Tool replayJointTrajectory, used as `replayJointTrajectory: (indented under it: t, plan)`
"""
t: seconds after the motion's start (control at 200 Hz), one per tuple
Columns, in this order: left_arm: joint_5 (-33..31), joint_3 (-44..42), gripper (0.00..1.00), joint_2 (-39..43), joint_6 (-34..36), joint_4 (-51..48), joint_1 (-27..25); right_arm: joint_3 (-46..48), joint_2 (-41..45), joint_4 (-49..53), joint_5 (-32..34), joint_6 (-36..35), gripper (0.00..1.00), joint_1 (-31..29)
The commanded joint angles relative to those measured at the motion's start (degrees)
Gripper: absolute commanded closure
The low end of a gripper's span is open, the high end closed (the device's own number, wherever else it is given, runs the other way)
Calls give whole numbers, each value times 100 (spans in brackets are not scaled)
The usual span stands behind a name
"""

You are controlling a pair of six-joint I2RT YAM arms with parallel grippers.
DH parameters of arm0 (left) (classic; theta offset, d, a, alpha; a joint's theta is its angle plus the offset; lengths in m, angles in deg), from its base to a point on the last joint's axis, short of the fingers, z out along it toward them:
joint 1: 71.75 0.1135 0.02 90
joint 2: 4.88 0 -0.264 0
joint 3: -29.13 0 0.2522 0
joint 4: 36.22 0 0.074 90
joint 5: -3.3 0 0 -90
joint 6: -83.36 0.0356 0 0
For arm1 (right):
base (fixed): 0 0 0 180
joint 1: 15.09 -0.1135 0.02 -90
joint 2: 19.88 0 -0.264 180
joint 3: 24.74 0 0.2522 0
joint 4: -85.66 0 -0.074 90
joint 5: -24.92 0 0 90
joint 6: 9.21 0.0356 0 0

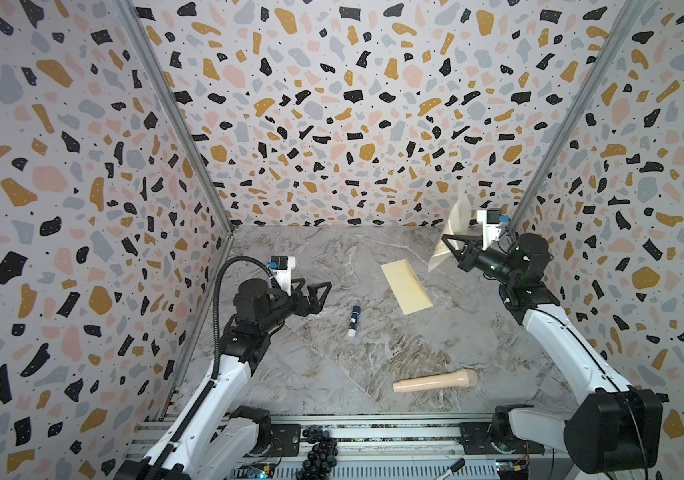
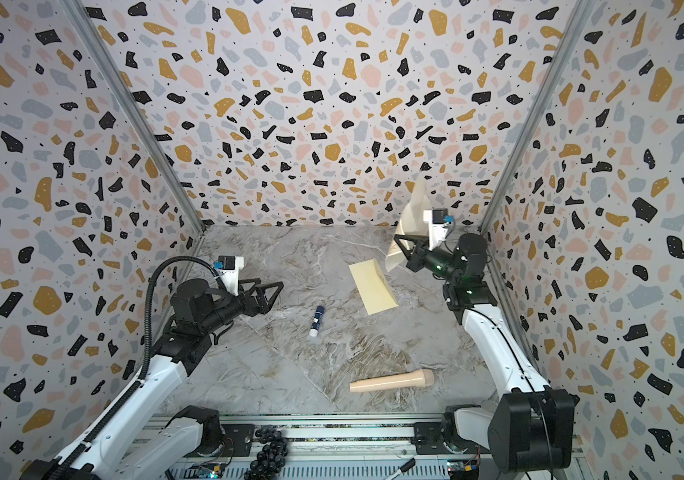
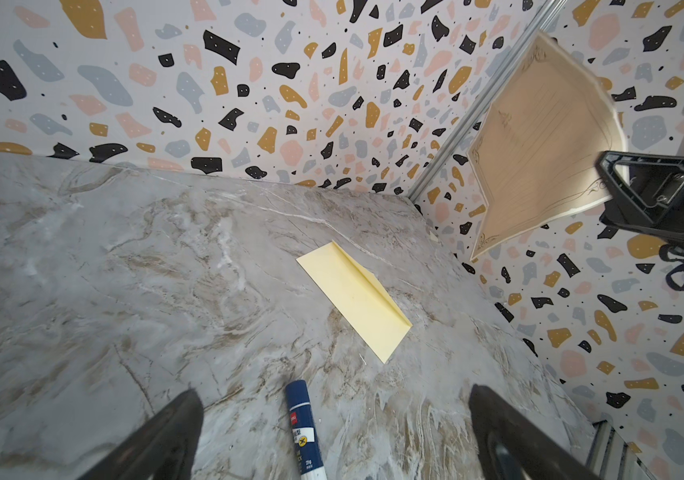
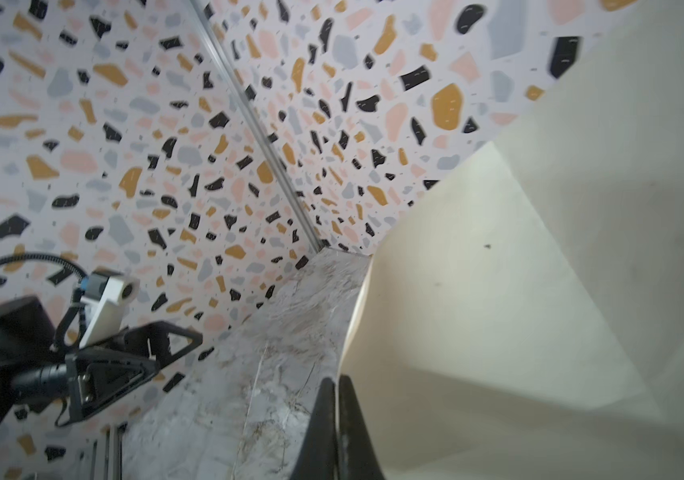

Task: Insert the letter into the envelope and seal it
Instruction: 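Lift the letter with the right gripper and carry it toward the left gripper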

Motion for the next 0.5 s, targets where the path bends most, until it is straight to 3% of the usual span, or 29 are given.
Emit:
replayJointTrajectory:
  t: [0.0, 0.23, 0.375, 0.496]
  plan:
    - [151, 367, 0, -9, 364, -70, -18, -605, -72, 1942, 449, -2083, 100, -820]
    - [-88, 447, 0, 133, 791, -304, -27, -1304, -557, 3445, 2096, -3439, 100, -2096]
    - [-270, 435, 0, 265, 935, -271, -43, -1452, -739, 3645, 3264, -3683, 100, -2517]
    - [-449, 467, 0, 355, 1142, -373, -112, -1432, -723, 3550, 3738, -3757, 100, -2725]
